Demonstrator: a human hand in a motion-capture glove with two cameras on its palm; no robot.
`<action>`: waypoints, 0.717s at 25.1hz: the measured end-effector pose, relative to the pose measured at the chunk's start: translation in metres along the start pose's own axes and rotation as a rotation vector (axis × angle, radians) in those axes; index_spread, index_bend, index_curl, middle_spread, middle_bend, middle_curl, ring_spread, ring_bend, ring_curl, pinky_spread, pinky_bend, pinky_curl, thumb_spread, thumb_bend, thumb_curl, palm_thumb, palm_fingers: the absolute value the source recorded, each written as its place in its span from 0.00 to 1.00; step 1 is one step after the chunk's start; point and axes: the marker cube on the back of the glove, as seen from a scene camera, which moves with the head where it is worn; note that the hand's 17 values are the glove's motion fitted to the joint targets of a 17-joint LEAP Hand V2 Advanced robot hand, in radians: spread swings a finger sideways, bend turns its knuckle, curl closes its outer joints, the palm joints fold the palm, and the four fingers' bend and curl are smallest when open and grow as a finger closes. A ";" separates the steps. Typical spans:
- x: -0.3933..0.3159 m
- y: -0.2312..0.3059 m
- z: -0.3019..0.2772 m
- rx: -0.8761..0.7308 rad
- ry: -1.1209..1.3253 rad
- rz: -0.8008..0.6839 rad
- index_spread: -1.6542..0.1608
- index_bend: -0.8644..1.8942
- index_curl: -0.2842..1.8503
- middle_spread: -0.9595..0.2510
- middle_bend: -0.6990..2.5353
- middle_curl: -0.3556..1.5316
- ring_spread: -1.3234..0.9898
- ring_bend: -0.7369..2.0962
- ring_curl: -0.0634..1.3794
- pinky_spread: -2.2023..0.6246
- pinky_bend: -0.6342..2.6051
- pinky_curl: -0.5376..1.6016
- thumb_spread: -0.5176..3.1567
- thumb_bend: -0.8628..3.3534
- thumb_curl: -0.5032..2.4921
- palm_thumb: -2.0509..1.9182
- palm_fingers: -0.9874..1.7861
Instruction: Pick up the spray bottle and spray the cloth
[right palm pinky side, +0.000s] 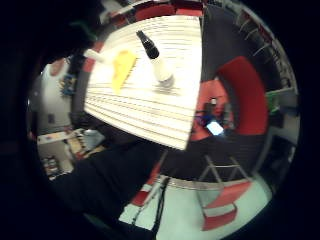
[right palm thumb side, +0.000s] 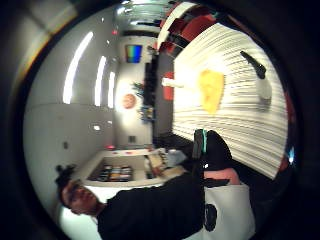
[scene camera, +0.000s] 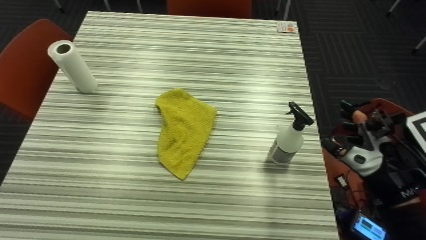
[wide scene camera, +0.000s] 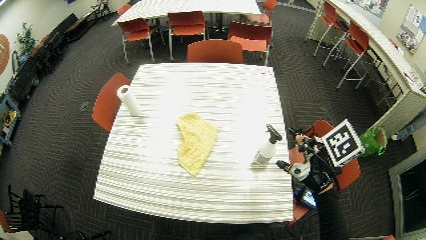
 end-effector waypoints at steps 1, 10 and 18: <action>0.008 0.001 0.002 0.024 -0.113 0.025 0.70 0.36 0.22 0.78 0.27 0.31 0.59 0.44 0.24 0.83 0.37 0.41 0.41 0.25 0.29 0.70 0.49; 0.064 0.025 0.014 0.186 -0.746 0.219 0.70 0.36 0.23 0.79 0.28 0.33 0.60 0.43 0.25 0.84 0.37 0.41 0.42 0.23 0.30 0.71 0.48; 0.076 0.016 0.027 0.180 -0.718 0.240 0.71 0.36 0.23 0.79 0.28 0.34 0.61 0.43 0.26 0.84 0.36 0.41 0.42 0.22 0.31 0.71 0.48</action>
